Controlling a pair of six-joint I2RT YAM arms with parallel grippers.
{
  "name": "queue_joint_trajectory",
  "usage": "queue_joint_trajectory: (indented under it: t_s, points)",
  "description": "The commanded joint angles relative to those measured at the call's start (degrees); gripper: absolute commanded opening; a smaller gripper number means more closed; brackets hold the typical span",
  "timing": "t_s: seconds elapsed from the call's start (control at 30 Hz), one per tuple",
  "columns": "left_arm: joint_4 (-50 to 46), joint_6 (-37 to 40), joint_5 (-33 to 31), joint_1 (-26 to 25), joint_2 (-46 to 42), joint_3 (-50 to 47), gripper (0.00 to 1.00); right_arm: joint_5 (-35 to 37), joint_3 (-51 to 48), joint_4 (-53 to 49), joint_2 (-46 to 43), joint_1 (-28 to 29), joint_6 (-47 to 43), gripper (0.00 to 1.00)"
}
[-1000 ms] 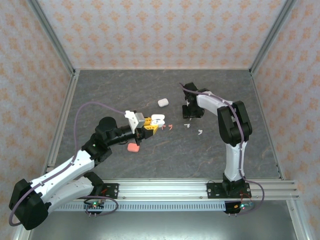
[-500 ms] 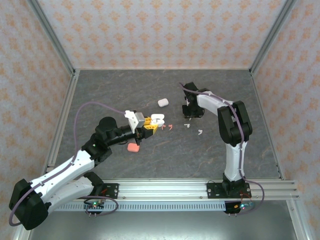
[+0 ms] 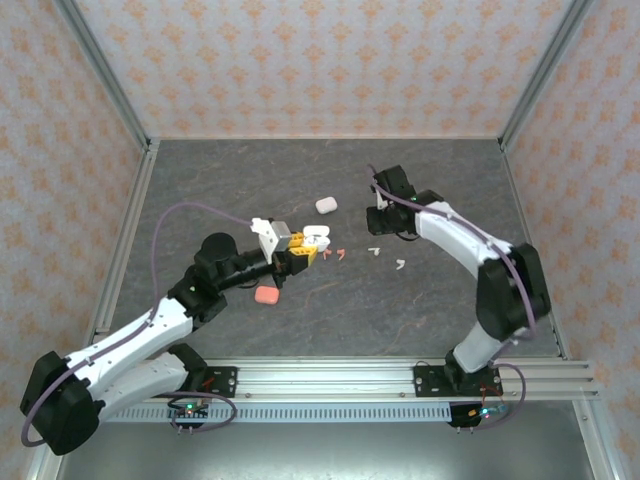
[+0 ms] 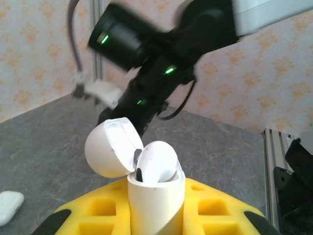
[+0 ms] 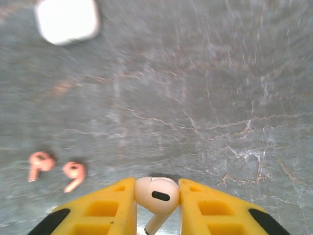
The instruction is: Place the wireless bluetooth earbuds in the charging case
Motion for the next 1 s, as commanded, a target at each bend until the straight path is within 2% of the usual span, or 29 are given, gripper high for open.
queue_joint_trajectory:
  t_s: [0.0,0.27,0.43,0.63,0.97]
  points:
    - [4.3,-3.0,-2.8,-0.4,1.8,0.9,0.0,2.4,-3.1,4.3,-7.0,2.4,-0.7,0.24]
    - [5.0,-9.8,-8.5,-0.4,8.4,4.4,0.0,-0.3,-8.6,12.2,-21.0,7.6,0.6,0.24]
    - [8.9,-13.9,-6.1,-0.4,12.6,5.8,0.0,-3.1,-11.2,18.8,-25.7,10.4,1.4,0.24]
    - [11.7,-14.7,-4.8,-0.4,13.8,5.5,0.0,-4.7,-13.2,25.2,-27.7,13.0,2.2,0.24]
    - [13.0,-15.3,-4.1,-0.4,14.4,5.5,0.0,-6.9,-11.8,27.0,-25.0,14.7,2.5,0.24]
